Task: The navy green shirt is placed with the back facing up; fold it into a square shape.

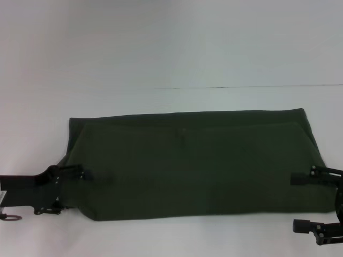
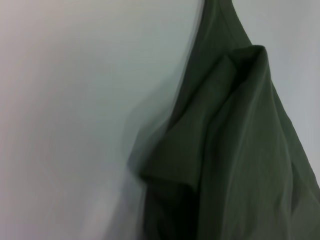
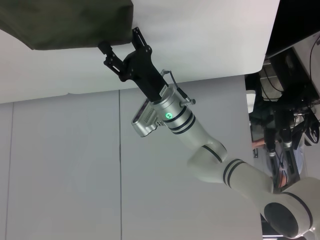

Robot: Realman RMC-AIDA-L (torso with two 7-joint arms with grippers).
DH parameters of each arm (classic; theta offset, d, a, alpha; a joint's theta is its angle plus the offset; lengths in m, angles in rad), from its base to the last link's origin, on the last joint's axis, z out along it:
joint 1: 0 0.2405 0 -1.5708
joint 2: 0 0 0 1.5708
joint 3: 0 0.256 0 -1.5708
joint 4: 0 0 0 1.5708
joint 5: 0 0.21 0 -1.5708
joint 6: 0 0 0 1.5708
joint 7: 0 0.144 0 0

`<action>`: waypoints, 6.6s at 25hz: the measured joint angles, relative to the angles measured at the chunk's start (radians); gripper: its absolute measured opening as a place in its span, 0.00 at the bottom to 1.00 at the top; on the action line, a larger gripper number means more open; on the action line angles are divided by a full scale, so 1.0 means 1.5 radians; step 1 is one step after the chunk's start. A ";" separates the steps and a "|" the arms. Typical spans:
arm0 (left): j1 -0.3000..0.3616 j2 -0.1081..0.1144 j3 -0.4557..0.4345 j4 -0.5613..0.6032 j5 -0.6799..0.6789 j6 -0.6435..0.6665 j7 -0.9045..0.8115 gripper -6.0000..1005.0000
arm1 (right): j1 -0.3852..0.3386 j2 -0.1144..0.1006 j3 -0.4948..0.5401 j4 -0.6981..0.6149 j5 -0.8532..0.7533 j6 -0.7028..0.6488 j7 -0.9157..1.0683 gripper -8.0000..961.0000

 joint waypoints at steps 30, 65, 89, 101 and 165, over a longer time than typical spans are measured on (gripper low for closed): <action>0.013 -0.003 -0.007 0.016 -0.004 0.016 -0.004 0.90 | -0.003 0.000 0.000 0.000 -0.004 0.000 0.000 0.95; 0.008 -0.002 0.012 0.017 -0.002 0.004 -0.002 0.33 | -0.008 0.000 0.002 -0.002 0.000 -0.005 0.000 0.95; 0.032 0.010 0.034 0.098 -0.001 0.032 0.000 0.03 | -0.004 0.002 0.002 -0.001 -0.004 0.003 0.006 0.95; 0.083 0.052 0.002 0.227 0.006 0.141 0.040 0.03 | -0.004 0.004 0.000 0.002 -0.004 0.016 0.015 0.95; -0.010 -0.136 0.383 -0.051 -0.694 -0.109 0.917 0.90 | 0.060 0.030 0.182 0.008 0.102 0.355 0.263 0.95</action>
